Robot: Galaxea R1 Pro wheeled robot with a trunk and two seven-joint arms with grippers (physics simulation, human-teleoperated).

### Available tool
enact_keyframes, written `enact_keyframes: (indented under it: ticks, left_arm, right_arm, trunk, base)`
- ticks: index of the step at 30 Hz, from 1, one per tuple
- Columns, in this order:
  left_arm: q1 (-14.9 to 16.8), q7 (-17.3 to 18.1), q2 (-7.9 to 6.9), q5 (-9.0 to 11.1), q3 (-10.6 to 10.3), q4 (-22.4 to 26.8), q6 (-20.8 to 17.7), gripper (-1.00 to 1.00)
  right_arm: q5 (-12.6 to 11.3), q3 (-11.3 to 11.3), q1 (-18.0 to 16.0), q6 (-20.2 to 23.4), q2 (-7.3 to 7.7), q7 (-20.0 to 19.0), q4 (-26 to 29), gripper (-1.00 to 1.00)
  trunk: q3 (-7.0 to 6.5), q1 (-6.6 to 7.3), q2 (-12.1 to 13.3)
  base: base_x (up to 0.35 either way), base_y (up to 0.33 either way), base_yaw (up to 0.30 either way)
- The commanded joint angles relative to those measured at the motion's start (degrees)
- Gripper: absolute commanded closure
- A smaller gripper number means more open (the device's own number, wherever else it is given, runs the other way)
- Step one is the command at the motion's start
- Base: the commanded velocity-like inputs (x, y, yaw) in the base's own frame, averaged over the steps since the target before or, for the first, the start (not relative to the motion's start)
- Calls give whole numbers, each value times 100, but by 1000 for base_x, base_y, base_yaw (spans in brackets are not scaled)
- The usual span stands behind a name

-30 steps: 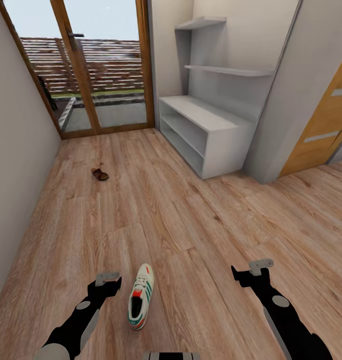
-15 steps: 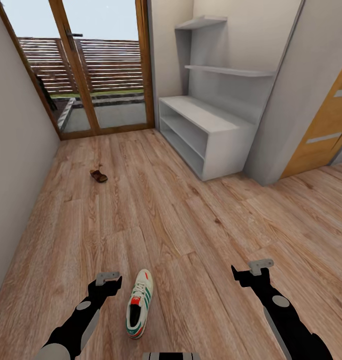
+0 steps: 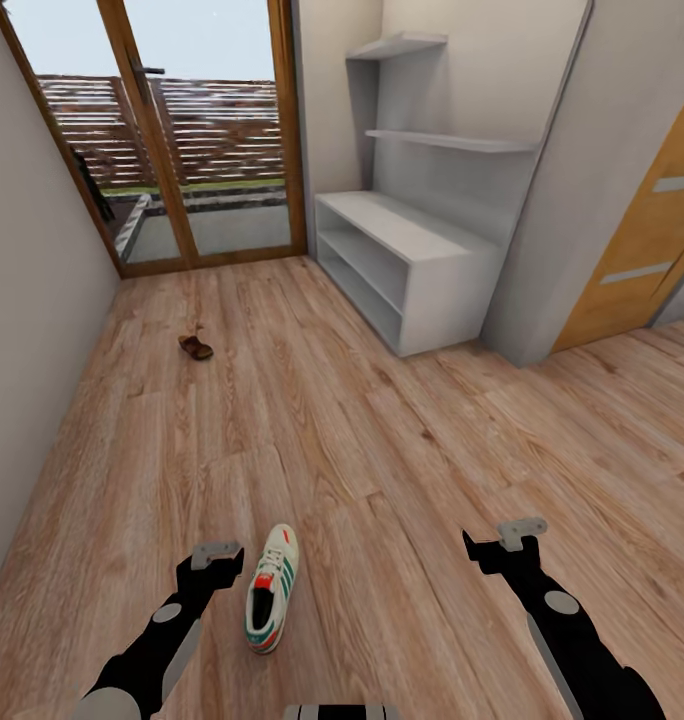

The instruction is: Pick up the two gym shoes and the two sandals from the corridor floor and place them onto the hallstand (shoe rack) in the corridor, making sure they are on the rack and not on the floor. Arrange them so the two gym shoes are next to each other and the two sandals are next to each other.

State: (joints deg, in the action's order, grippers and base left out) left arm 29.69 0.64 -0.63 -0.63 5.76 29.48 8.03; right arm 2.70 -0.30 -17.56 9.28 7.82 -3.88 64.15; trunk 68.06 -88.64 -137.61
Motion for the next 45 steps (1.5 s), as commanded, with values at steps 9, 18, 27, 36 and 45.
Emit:
enact_keyframes:
  ticks: [9, 18, 27, 36, 45]
  left_arm:
    - [2, 7, 2, -5, 13, -4, 22, -100]
    - [2, 12, 3, -2, 13, -7, 27, -100]
    - [2, 17, 1, -37, -156, -51, 36, -100]
    - [2, 13, -3, -55, -479, -71, 40, -100]
    - [3, 15, -8, -59, -562, -74, 40, -100]
  right_arm:
    - [29, -5, -1, 30, 1, -25, 8, -100]
    - [29, -5, -1, 30, 1, -24, 9, -100]
    - [29, -5, -1, 30, 1, -18, 10, -100]
    - [29, -12, -1, 26, 1, -17, 11, -100]
    - [29, -19, -1, 27, 1, -16, 10, -100]
  trunk:
    - [4, 4, -2]
    - [4, 4, -2]
    - [4, 4, -2]
    - [76, -84, -162]
    - [273, -282, -523]
  base:
    - [-258, -167, 123]
    - [-175, -107, 145]
    - [-12, -7, 8]
    - [-1, -1, 1]
    - [0, 0, -103]
